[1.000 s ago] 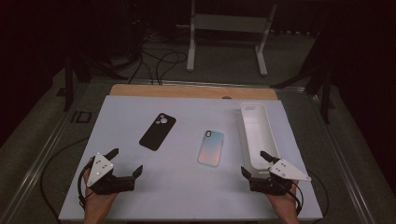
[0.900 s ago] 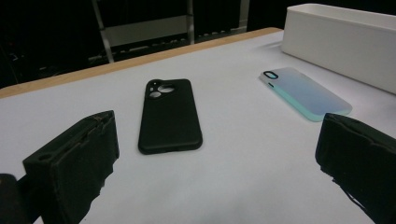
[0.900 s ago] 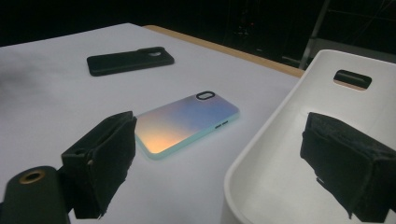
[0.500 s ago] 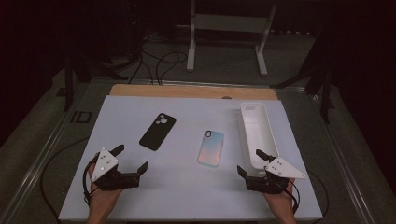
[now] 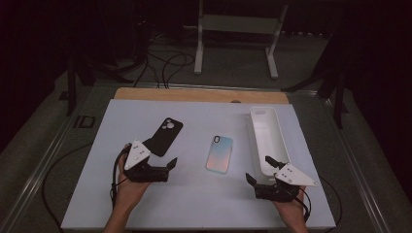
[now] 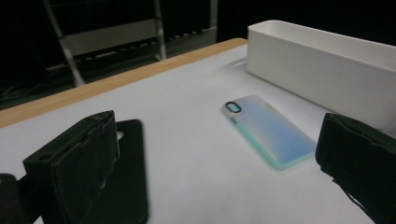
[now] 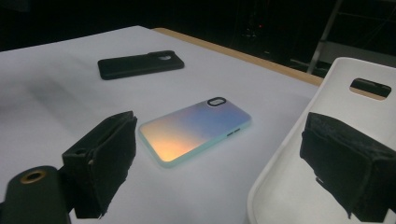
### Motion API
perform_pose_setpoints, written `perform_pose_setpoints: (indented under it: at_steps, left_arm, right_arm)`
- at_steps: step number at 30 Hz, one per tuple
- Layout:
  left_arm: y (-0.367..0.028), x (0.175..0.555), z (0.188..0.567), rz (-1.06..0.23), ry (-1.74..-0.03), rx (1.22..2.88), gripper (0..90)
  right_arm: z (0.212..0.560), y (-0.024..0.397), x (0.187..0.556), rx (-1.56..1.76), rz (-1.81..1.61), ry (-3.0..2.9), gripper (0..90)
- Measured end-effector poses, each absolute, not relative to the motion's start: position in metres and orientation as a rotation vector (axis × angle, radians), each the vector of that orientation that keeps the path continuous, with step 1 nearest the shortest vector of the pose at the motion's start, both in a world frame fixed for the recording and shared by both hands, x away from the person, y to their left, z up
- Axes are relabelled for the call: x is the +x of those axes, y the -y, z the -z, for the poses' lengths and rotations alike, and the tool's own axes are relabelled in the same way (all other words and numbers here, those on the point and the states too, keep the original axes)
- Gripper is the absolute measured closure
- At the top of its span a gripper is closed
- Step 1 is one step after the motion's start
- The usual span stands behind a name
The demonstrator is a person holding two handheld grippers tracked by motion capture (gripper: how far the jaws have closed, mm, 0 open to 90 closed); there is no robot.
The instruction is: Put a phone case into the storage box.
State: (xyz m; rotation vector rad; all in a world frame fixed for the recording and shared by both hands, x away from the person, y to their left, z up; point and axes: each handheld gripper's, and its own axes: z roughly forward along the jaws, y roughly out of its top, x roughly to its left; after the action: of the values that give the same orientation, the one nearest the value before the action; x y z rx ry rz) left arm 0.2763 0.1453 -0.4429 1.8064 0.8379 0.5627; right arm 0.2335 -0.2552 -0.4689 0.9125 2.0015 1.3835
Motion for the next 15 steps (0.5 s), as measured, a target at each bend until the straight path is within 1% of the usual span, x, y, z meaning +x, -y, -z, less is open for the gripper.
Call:
perform_pose_setpoints:
  at_steps: [4,6,7,9,14,15]
  left_arm:
    - [-0.125,0.288,0.446,-0.53,-0.822,1.827,0.4]
    - [-0.125,0.288,0.446,-0.53,-0.822,1.827,0.5]
    - [-0.11,0.299,0.45,-0.496,-0.818,1.838,1.3]
    - [-0.101,0.304,0.453,-0.478,-0.817,1.848,1.8]
    - [-0.083,0.313,0.458,-0.472,-0.816,1.875,3.5]
    - [-0.079,0.315,0.459,-0.473,-0.821,1.88,5.0]
  right_arm:
    - [0.469,0.255,0.233,0.91,-1.383,-2.005,10.5]
    - [0.469,0.255,0.233,0.907,-1.384,-2.005,10.5]
    - [0.469,0.255,0.233,0.909,-1.383,-2.005,10.6]
    - [0.469,0.255,0.233,0.906,-1.38,-2.006,10.6]
    - [0.469,0.256,0.232,0.914,-1.38,-2.004,10.5]
    - [0.47,0.256,0.232,0.913,-1.38,-2.004,10.5]
